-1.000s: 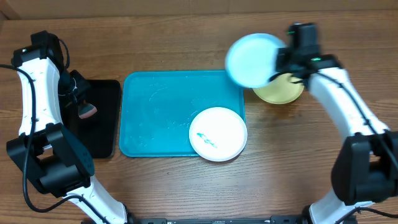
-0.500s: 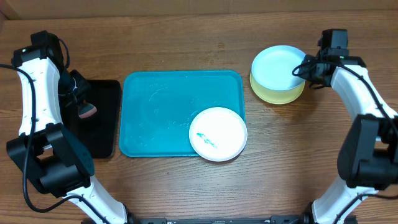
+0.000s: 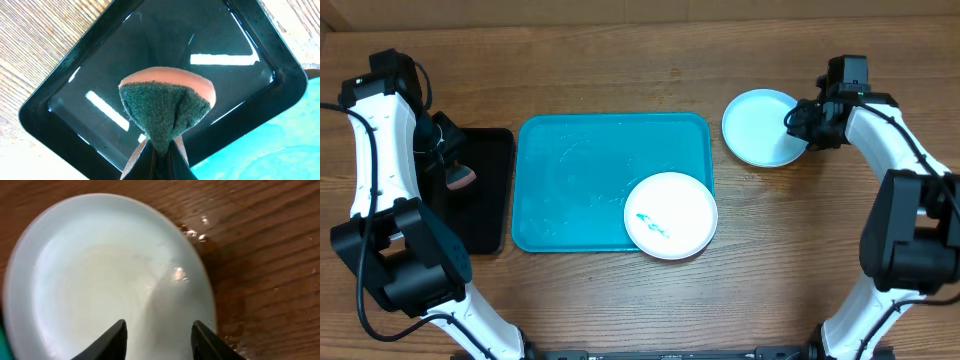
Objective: Clean dirty plates on tray and stack at the side
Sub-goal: 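Reach the right gripper to the white plate and grip its rim, then move the left gripper with sponge from the black tray to the white plate, then scrub the white plate with the sponge in the left gripper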
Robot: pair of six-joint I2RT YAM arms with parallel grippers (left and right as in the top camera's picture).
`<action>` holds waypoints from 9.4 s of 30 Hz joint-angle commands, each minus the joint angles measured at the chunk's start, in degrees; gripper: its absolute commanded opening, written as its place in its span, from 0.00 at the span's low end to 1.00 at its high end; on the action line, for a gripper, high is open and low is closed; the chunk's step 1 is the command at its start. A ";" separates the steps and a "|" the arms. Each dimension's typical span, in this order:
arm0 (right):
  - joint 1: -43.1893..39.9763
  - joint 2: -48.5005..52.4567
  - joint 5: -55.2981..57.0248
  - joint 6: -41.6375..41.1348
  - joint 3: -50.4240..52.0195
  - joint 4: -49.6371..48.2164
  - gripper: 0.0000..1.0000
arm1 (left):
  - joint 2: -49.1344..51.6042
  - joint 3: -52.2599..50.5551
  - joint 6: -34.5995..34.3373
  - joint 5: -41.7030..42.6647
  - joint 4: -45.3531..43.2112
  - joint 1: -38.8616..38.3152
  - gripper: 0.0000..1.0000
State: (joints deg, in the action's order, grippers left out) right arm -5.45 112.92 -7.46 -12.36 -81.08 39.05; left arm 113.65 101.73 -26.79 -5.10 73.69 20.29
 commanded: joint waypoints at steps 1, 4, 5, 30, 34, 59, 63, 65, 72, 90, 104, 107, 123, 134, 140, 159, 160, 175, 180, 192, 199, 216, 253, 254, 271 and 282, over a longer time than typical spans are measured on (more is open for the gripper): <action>1.03 -8.00 -7.43 0.61 -0.42 0.55 0.46 | -1.88 1.25 1.07 0.31 -0.22 -0.07 0.04; 3.17 -10.80 -10.38 0.94 -0.42 1.66 0.52 | -1.88 1.25 1.07 0.33 -0.26 -0.09 0.04; 4.42 -11.15 -12.00 2.78 -0.42 1.99 0.54 | -1.88 1.25 1.07 0.33 -0.26 -0.09 0.04; 30.80 3.91 1.84 30.45 -0.24 12.15 0.48 | -1.88 1.25 1.14 1.77 -0.48 -0.09 0.04; 30.91 3.93 0.04 30.40 -0.24 12.98 0.32 | -1.88 1.25 1.11 1.77 -0.72 -0.09 0.04; 36.24 4.37 -0.61 13.94 -0.24 -1.20 0.48 | -1.88 1.25 2.58 2.29 0.02 -0.09 0.04; 36.24 6.38 1.01 13.57 -0.24 -1.92 0.49 | -1.88 1.25 2.60 3.78 -0.07 -0.09 0.04; 36.24 7.87 0.96 13.55 -0.24 -3.32 0.50 | -1.88 1.25 2.62 3.85 -0.02 -0.09 0.04; 36.30 10.86 0.98 8.61 -0.24 -5.81 0.17 | -1.88 -0.04 3.23 2.84 -0.42 -0.07 0.04; 36.30 10.86 -7.65 4.66 -0.24 -7.76 0.07 | -1.55 -25.66 3.02 1.88 -27.80 0.46 0.04; 36.30 10.86 -7.63 4.66 -0.24 -8.17 0.35 | -1.81 -16.33 3.04 -0.42 -18.43 0.46 0.46; 36.30 10.86 -7.63 4.68 -0.24 -8.22 0.37 | -1.64 -17.27 3.50 -0.42 -18.03 0.46 0.58; 36.30 10.86 -7.63 4.87 -0.24 -8.33 0.40 | -1.70 -26.01 3.96 -0.87 -25.20 0.37 0.04; 36.30 10.86 -7.65 4.81 -0.24 -8.61 0.32 | -2.01 -6.71 4.17 -0.81 -4.57 0.17 0.04; 36.30 10.86 -7.65 4.81 -0.24 -10.14 0.25 | -1.95 -8.22 11.26 9.53 -4.85 -0.92 0.04; 36.30 10.86 -3.96 -7.69 -0.24 -9.99 0.04 | -8.76 -10.60 13.38 19.74 -8.76 -22.88 0.04; 36.30 10.86 -3.89 -8.70 -0.24 -9.84 0.04 | -8.74 -11.58 12.79 19.74 -9.75 -24.09 0.04; 36.24 10.86 -2.36 -12.96 -0.24 -10.08 0.04 | -8.63 -33.48 1.86 19.43 -37.77 -34.60 0.04; 36.24 10.86 -0.87 -12.94 -0.24 -9.97 0.04 | -7.41 -36.72 -1.20 17.05 -43.28 -34.99 0.04; 36.24 10.86 1.46 -12.94 -0.24 -7.72 0.04 | -4.66 -36.11 2.43 -10.67 -37.86 -34.82 0.10; 36.24 10.86 1.46 -12.94 -0.24 -7.74 0.04 | -4.68 -28.70 2.51 -14.32 -30.69 -34.84 0.04; 36.24 10.86 1.44 -12.94 -0.24 -9.03 0.04 | 2.16 -23.82 -4.55 12.85 -37.55 -36.50 0.04; 36.24 10.86 1.46 -12.76 -0.24 -8.98 0.04 | 8.85 -12.55 -0.02 16.96 -28.41 -38.01 0.04; 36.24 10.86 1.46 -12.76 -0.24 -8.98 0.04 | 9.29 -12.72 0.00 16.90 -28.26 -38.18 0.04; 36.24 10.86 2.99 -12.74 -0.24 -8.52 0.04 | 9.35 -11.21 -2.95 -20.22 -10.38 -36.37 0.04; 36.26 10.86 2.91 -9.75 -0.26 -8.11 0.04 | -4.28 -8.13 -4.74 -24.20 -8.79 -31.30 0.04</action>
State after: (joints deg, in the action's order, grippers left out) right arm 31.27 121.91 -9.82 -24.73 -82.30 29.61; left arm 116.75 91.20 -29.89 -24.86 64.95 -14.96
